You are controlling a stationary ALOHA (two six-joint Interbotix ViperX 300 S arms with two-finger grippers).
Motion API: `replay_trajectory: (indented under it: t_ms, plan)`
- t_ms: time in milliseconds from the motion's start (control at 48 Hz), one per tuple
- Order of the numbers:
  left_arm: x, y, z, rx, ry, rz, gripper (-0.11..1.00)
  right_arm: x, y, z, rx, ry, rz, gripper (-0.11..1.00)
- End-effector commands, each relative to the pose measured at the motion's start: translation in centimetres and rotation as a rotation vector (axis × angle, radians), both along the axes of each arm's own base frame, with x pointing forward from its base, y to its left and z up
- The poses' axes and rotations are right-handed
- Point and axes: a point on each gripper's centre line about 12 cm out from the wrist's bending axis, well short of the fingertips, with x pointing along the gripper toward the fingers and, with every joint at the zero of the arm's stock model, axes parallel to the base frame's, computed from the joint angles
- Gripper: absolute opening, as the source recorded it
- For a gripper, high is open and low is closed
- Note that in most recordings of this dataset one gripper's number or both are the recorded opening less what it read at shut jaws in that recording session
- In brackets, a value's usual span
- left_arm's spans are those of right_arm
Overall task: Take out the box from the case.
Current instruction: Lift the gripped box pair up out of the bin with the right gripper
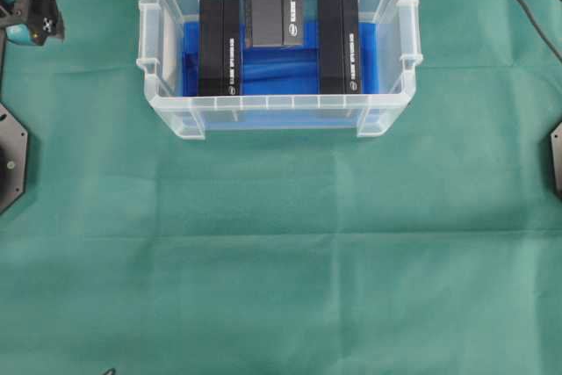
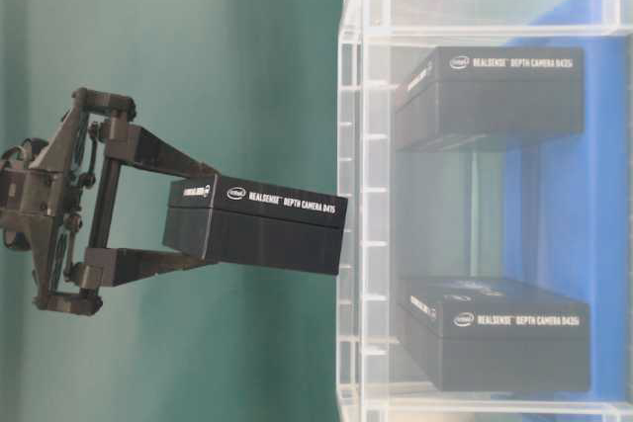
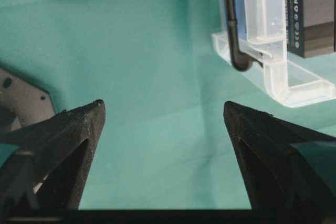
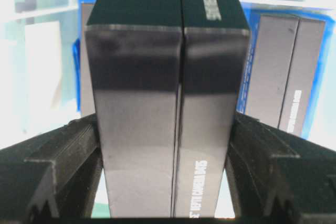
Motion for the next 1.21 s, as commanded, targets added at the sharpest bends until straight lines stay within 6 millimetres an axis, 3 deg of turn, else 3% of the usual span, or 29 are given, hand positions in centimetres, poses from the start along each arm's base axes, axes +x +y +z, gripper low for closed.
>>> replay_trajectory:
  t_ms: [0, 1188]
  plan:
    - [0.13, 0.04, 0.73, 0.009, -0.021, 0.000, 0.93, -1.45, 0.32, 3.81, -0.029, -0.080, 0.001, 0.68]
    - [0.10, 0.03, 0.72, 0.008, -0.019, 0.002, 0.93, -1.81, 0.49, 4.60, -0.032, -0.073, 0.016, 0.68]
